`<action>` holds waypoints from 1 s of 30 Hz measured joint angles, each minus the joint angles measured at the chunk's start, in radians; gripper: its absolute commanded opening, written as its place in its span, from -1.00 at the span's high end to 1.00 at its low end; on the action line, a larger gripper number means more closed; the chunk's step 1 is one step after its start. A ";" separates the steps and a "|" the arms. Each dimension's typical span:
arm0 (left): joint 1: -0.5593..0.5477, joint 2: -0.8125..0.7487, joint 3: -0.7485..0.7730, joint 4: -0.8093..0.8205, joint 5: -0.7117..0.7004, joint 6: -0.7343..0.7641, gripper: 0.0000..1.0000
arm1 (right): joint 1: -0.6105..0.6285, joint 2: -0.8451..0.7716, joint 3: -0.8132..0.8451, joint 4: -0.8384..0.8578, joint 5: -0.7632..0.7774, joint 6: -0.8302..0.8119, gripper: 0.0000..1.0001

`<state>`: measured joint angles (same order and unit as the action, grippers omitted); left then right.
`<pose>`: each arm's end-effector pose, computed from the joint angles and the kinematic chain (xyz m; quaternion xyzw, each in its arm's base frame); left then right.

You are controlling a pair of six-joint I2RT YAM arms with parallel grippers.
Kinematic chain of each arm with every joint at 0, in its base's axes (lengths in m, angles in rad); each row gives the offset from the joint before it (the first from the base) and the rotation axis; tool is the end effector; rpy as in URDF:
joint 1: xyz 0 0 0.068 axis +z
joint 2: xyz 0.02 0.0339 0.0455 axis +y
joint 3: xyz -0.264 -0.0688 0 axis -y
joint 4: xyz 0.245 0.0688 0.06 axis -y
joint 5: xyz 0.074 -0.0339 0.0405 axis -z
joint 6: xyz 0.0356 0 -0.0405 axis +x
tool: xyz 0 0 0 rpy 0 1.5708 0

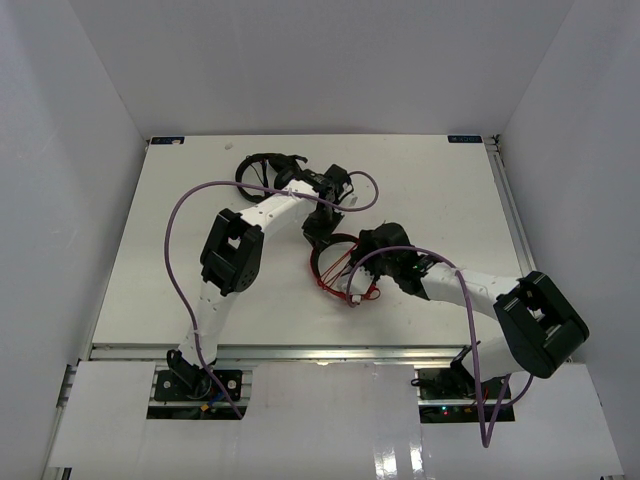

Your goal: Wrap the headphones

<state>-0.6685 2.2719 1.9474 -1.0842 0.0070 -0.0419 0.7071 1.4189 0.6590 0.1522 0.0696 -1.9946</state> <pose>0.3603 -0.2849 0.1858 0.3075 0.9481 -0.0314 0.0747 0.2212 0.1858 0.1867 -0.8609 0.2090 -0.3025 0.3517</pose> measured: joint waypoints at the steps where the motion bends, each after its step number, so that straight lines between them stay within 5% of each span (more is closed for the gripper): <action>1: 0.000 0.001 0.004 0.003 0.000 -0.003 0.34 | 0.001 0.000 0.000 0.004 0.000 -0.002 -0.03; 7: 0.000 0.004 0.024 0.033 0.000 -0.019 0.30 | 0.013 -0.002 0.018 0.005 0.002 -0.003 -0.26; 23: 0.000 0.004 0.015 0.062 0.010 -0.067 -0.02 | 0.238 -0.206 0.020 -0.098 -0.102 -0.002 -0.43; 30: 0.001 0.001 0.005 0.068 -0.007 -0.110 -0.28 | 0.336 -0.286 0.094 -0.245 -0.096 0.001 -0.86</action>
<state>-0.6679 2.2732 1.9524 -1.0162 0.0005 -0.1520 1.0435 1.1333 0.7531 -0.0933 -0.0268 -1.9938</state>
